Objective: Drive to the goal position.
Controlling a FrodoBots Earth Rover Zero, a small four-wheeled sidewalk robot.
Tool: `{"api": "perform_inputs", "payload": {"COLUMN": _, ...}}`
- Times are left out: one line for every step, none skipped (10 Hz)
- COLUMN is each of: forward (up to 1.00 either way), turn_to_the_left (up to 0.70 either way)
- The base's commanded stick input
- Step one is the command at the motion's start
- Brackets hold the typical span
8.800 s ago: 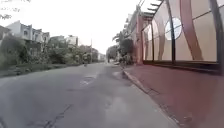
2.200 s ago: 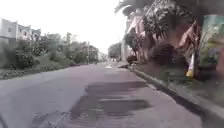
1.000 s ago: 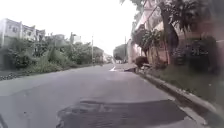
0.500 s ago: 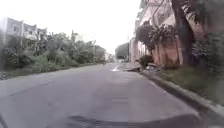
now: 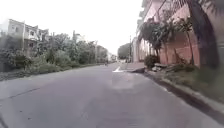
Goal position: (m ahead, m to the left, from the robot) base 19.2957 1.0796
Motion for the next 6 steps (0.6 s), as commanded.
{"api": "perform_inputs", "payload": {"forward": 1.00, "turn_to_the_left": -0.05}}
{"api": "perform_inputs", "payload": {"forward": 1.00, "turn_to_the_left": -0.34}}
{"api": "perform_inputs", "payload": {"forward": 1.00, "turn_to_the_left": -0.34}}
{"api": "perform_inputs", "payload": {"forward": 1.00, "turn_to_the_left": -0.34}}
{"api": "perform_inputs", "payload": {"forward": 1.00, "turn_to_the_left": -0.14}}
{"api": "perform_inputs", "payload": {"forward": 1.00, "turn_to_the_left": 0.06}}
